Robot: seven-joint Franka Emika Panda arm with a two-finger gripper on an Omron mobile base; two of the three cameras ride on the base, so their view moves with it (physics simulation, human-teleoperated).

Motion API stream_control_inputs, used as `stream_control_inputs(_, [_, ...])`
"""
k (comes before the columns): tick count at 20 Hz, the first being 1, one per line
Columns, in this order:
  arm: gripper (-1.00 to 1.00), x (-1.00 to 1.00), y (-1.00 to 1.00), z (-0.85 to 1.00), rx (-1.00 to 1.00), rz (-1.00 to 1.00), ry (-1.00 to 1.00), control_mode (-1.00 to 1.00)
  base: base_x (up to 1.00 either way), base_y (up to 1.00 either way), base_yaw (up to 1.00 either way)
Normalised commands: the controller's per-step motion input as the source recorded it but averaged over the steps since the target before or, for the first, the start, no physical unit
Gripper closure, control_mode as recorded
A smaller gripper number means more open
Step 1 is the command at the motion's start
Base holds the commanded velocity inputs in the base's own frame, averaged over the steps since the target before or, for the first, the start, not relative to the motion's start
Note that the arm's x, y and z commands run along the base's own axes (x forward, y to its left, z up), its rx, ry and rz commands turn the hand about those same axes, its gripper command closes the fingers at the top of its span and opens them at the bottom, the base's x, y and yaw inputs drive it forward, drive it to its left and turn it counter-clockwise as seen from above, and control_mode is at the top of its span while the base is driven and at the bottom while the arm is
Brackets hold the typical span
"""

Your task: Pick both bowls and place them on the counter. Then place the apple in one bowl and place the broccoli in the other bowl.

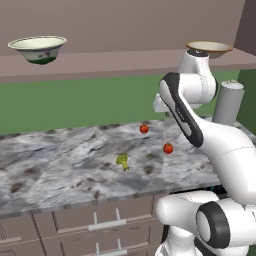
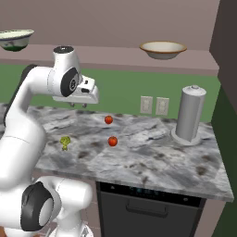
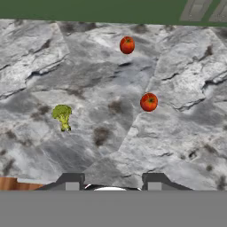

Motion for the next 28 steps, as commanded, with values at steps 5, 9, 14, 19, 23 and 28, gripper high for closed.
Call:
stream_control_inputs(5, [-1.00, -0.04, -0.13, -0.06, 0.00, 0.07, -0.05, -1.00, 0.00, 0.00, 0.00])
stream_control_inputs(9, [-1.00, -0.31, -0.55, -0.03, 0.00, 0.07, -0.23, -1.00, 0.00, 0.00, 0.00])
stream_control_inputs(14, [-1.00, -0.17, -0.60, 0.34, 0.00, 0.04, -0.28, -1.00, 0.00, 0.00, 0.00])
stream_control_inputs(19, [-1.00, 0.00, -0.48, 0.54, -0.02, 0.00, -0.18, -1.00, 0.00, 0.00, 0.00])
stream_control_inputs(23, [-1.00, 0.00, -0.50, 0.59, -0.04, -0.05, -0.03, -1.00, 0.00, 0.00, 0.00])
stream_control_inputs(28, [-1.00, 0.00, -0.35, 0.59, -0.09, -0.09, 0.00, -1.00, 0.00, 0.00, 0.00])
